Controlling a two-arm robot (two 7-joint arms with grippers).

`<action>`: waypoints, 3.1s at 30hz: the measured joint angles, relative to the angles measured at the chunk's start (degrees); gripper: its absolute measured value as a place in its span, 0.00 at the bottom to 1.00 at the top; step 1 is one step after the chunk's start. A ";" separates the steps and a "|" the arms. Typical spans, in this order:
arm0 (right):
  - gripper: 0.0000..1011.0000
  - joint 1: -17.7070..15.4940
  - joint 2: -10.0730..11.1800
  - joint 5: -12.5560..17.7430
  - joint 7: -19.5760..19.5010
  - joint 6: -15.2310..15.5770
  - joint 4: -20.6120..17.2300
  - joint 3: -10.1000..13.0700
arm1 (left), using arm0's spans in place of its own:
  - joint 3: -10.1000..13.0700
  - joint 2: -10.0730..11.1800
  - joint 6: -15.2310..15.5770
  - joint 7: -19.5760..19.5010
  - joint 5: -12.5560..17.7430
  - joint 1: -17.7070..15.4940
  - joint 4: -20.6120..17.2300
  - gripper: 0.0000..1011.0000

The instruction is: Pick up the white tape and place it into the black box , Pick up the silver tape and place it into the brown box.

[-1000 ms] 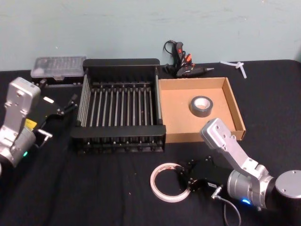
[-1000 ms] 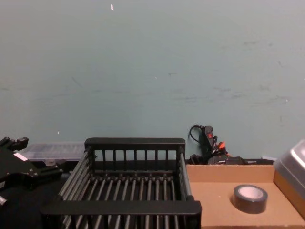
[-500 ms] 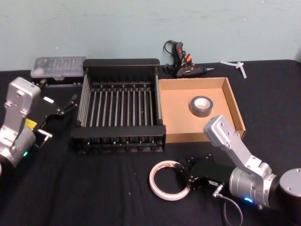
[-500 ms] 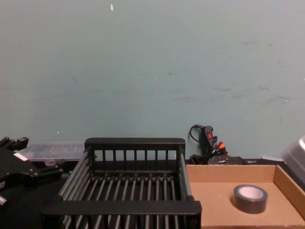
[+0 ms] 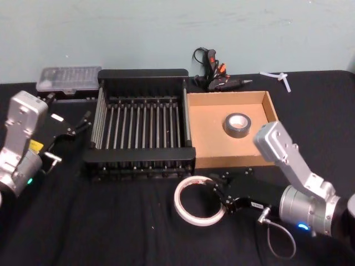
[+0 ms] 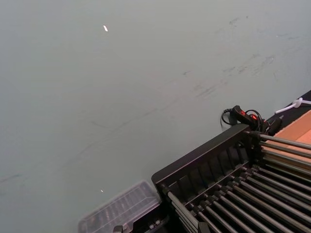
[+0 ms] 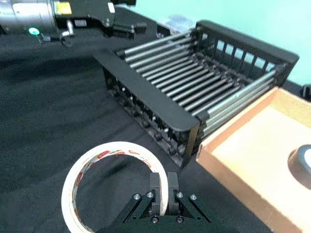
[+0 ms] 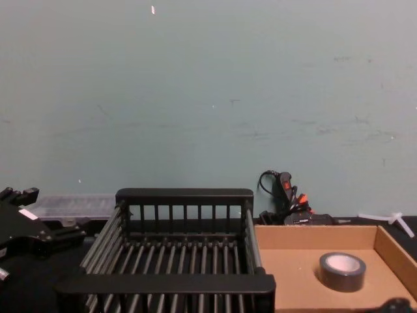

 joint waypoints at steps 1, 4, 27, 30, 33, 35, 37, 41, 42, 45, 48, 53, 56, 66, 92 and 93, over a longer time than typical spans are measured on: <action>0.10 -0.02 0.16 0.19 0.01 -0.12 -0.25 0.07 | 0.00 0.00 0.00 0.00 0.00 0.00 0.00 0.99; 0.10 -0.11 0.75 0.87 0.01 -0.70 -1.12 0.35 | 0.00 0.00 0.00 0.00 0.00 0.00 0.00 0.99; 0.10 6.64 -0.53 2.93 -2.21 -1.36 -0.03 -0.56 | 0.00 0.00 0.00 0.00 0.00 0.00 0.00 0.99; 0.10 8.43 -1.49 2.79 -2.57 -0.79 1.47 -1.11 | 0.00 0.00 0.00 0.00 0.00 0.00 0.00 0.99; 0.10 10.26 -2.73 2.46 -3.15 -0.09 2.97 -1.73 | 0.00 0.00 0.00 0.00 0.00 0.00 0.00 0.99; 0.10 11.82 -4.05 2.09 -3.80 0.48 4.52 -2.21 | 0.00 0.00 0.00 0.00 0.00 0.00 0.00 0.99; 0.10 12.70 -4.82 1.84 -4.31 0.79 5.41 -2.43 | 0.00 0.00 0.00 0.00 0.00 0.00 0.00 0.99; 0.10 14.90 -7.14 1.06 -5.66 1.38 7.76 -2.92 | 0.00 0.00 0.00 0.00 0.00 0.00 0.00 0.99; 0.10 15.71 -8.03 0.77 -6.08 1.59 8.76 -3.11 | 0.00 0.00 0.00 0.00 0.00 0.00 0.00 0.99; 0.10 17.36 -9.88 0.13 -6.98 2.08 10.90 -3.46 | 0.00 0.00 0.00 0.00 0.00 0.00 0.00 0.99; 0.10 18.46 -11.10 -0.31 -7.41 2.28 12.38 -3.70 | 0.00 0.00 0.00 0.00 0.00 0.00 0.00 0.99; 0.10 20.85 -13.90 -1.73 -8.34 2.46 16.09 -4.26 | 0.00 0.00 0.00 0.00 0.00 0.00 0.00 0.99; 0.10 22.20 -15.48 -2.50 -8.72 2.25 18.27 -4.48 | 0.00 0.00 0.00 0.00 0.00 0.00 0.00 0.99; 0.10 27.44 -20.86 -5.25 -9.63 0.24 26.48 -5.22 | 0.00 0.00 0.00 0.00 0.00 0.00 0.00 0.99; 0.10 32.52 -27.34 -10.06 -10.44 -1.55 40.15 -5.70 | 0.00 0.00 0.00 0.00 0.00 0.00 0.00 0.99; 0.10 32.52 -27.34 -10.06 -10.44 -1.55 40.14 -5.70 | 0.00 0.00 0.00 0.00 0.00 0.00 0.00 0.99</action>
